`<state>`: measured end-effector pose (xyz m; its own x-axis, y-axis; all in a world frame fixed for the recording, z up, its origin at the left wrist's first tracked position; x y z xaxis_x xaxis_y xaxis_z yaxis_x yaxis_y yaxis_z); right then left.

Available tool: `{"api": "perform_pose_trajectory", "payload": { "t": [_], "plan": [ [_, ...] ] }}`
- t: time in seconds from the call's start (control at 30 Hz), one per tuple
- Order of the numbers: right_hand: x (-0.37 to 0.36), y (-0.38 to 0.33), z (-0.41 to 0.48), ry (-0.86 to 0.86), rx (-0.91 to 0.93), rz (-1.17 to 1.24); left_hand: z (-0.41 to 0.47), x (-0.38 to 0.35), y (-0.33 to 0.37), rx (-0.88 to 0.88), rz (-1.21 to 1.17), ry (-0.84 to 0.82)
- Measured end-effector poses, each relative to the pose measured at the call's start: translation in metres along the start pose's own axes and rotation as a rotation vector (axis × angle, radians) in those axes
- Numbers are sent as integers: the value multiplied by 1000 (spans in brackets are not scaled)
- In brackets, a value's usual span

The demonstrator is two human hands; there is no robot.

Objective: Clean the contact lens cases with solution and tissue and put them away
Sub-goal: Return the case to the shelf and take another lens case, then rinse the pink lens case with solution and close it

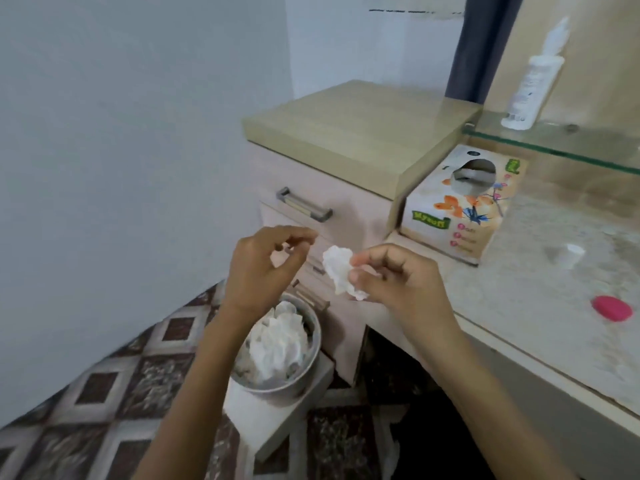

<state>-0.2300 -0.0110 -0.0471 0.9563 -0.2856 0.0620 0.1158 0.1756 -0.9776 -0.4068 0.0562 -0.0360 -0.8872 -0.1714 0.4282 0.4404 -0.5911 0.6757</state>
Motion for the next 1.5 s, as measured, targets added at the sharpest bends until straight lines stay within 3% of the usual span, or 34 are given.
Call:
{"api": "perform_pose_trajectory", "payload": {
  "t": [0.2,0.4,0.77,0.9,1.03,1.2,1.5],
  "plan": [
    [-102,83,6,-206,-77,-286,-32,39,-97,220,116,-18],
    [-157,178,17,-256,-239,-400,-80,38,-167,382,114,-105],
    [-135,225,15,-212,-467,-312,-109,22,-211,519,131,-213],
    [-115,194,12,-157,-480,-157,-101,14,-198,512,93,-217],
    [-98,138,7,-153,-403,-51,-78,-2,-163,383,88,-256],
    [-64,65,1,-138,-266,7,-38,-27,-95,204,13,-286],
    [58,-14,-8,57,-106,51,14,-75,45,-63,-76,-301]
  ]
}}
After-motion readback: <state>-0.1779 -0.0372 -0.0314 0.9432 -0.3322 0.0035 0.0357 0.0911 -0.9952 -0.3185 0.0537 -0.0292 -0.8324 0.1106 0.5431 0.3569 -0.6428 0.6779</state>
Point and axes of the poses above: each hand's wrist, its own z-axis towards the middle knuckle, its own x-axis out of the back of the hand, y = z × x, the point moved 7 cm from there along z, towards the middle knuckle, and after that the axes turned 5 degrees about y, right-handed, at the moved point
